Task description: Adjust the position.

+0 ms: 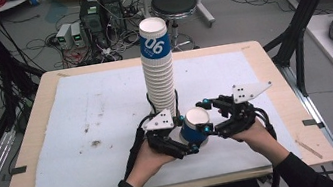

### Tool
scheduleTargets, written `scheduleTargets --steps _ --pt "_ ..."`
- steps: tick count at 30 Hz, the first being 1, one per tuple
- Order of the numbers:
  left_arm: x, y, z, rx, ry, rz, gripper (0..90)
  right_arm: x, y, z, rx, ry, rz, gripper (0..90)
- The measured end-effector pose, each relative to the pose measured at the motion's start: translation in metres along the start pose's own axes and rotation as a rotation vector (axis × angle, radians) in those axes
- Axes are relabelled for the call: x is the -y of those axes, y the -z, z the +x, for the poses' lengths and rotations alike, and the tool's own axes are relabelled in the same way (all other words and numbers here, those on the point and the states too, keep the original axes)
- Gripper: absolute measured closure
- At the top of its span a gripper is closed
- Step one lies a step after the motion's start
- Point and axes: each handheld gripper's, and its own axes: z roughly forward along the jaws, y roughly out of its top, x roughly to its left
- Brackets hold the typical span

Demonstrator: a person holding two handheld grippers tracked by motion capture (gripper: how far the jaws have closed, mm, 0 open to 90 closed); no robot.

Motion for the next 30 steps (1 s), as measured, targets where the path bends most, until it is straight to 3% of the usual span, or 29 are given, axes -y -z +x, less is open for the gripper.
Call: scheduleTargets --steps 6,10,12,13,14,15,20,25,26,30 --pt "-0.005 0.006 0.002 -0.015 -0.013 0.037 19.3 -0.006 0.006 -0.002 0.003 0.006 0.035 21.4" --pt "-0.011 0.010 0.002 -0.047 -0.055 0.137 20.1 -0.011 0.008 0.001 0.013 0.026 0.078 21.0" --pt "-0.012 0.010 0.001 -0.054 -0.062 0.151 20.5 -0.012 0.007 0.002 0.022 0.037 0.098 21.0" --pt "-0.015 0.010 -0.001 -0.074 -0.093 0.200 20.6 -0.012 0.007 0.003 0.024 0.044 0.111 21.0" --pt "-0.015 0.010 -0.001 -0.074 -0.093 0.200 20.7 -0.012 0.005 0.003 0.032 0.048 0.122 21.0" --pt "-0.017 0.010 -0.003 -0.087 -0.121 0.244 20.9 -0.012 0.005 0.003 0.032 0.052 0.141 21.0" --pt "-0.019 0.005 -0.007 -0.098 -0.150 0.301 21.3 -0.009 -0.002 0.002 0.036 0.065 0.204 21.1" --pt "-0.019 0.003 -0.008 -0.098 -0.155 0.308 21.3 -0.005 -0.010 0.004 0.040 0.069 0.269 22.1" --pt "-0.019 0.003 -0.008 -0.096 -0.157 0.308 21.3 -0.003 -0.012 0.004 0.036 0.075 0.284 27.8" --pt "-0.019 0.004 -0.009 -0.111 -0.164 0.291 18.7 -0.003 -0.011 0.003 0.030 0.086 0.276 29.7"
